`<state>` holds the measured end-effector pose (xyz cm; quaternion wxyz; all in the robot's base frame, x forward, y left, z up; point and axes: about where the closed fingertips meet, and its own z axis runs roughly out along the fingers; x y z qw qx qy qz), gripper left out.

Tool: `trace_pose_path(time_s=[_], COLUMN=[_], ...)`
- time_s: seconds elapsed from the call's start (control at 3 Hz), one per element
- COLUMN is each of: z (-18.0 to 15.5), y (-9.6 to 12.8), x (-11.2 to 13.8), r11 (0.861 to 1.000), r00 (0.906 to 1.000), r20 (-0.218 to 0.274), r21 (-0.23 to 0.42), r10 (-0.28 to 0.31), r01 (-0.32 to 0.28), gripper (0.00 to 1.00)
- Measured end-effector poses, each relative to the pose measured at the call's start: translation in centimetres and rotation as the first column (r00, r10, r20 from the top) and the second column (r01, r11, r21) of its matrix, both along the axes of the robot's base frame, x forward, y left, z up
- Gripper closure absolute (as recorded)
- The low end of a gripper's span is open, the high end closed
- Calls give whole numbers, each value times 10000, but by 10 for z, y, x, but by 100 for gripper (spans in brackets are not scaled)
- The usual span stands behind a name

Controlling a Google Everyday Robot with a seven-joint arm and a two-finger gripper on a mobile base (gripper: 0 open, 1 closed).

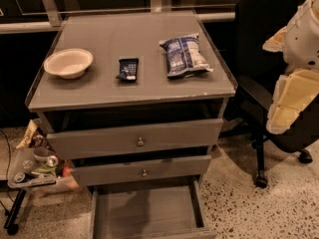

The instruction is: Close bottom drawer

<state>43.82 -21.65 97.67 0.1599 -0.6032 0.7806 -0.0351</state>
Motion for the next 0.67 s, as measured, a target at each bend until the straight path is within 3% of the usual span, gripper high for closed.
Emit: trace_pose_path(time_s=[0.33,0.67], z=[0,0], y=[0,0], x=[0,0], r11=[10000,10000], r00=[10000,10000], r20=[0,1], r21=[0,0], r10=[0,0], r01=[0,0], gripper=[0,19])
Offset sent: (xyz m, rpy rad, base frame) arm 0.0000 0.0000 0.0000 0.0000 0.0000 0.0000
